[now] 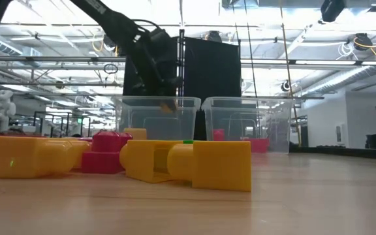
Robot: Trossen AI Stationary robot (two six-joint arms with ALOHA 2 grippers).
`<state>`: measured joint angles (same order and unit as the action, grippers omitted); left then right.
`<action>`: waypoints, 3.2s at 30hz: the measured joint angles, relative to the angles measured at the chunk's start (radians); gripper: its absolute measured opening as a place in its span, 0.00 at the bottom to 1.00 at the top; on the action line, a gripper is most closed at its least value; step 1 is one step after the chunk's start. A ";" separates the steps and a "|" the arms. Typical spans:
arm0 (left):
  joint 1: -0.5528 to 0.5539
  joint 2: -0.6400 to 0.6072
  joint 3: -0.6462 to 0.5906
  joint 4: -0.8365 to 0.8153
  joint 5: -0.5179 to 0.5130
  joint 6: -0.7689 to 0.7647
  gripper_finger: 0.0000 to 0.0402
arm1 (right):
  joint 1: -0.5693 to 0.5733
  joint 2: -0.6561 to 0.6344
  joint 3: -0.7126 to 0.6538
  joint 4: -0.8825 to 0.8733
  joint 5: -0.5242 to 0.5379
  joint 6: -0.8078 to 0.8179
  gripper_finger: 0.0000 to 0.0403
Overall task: Sort blocks
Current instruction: Put the yellow game piece into the top left transparent bin
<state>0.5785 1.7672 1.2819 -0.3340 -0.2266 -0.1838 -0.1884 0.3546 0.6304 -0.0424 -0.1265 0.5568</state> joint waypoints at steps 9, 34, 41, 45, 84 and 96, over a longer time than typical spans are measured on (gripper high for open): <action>0.000 0.028 0.000 0.011 0.057 0.039 0.39 | 0.000 0.000 0.000 0.000 0.000 0.000 0.36; -0.416 -0.187 0.317 -0.177 -0.010 0.352 0.54 | 0.000 0.000 0.000 -0.003 -0.002 -0.045 0.36; -0.492 -0.069 0.316 -0.291 -0.017 0.255 0.54 | 0.000 0.000 0.000 -0.018 -0.006 -0.044 0.36; -0.526 0.008 0.316 -0.342 -0.017 0.229 0.54 | 0.000 0.000 0.000 -0.049 -0.010 -0.040 0.36; -0.598 0.267 0.129 -0.318 0.040 0.137 0.54 | 0.000 0.000 0.000 -0.162 -0.089 0.015 0.36; -0.598 0.267 0.129 -0.249 0.039 0.139 0.34 | 0.000 0.000 0.000 -0.162 -0.089 0.015 0.36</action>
<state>-0.0193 2.0338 1.4109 -0.5831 -0.1878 -0.0448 -0.1883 0.3546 0.6308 -0.2040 -0.2157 0.5716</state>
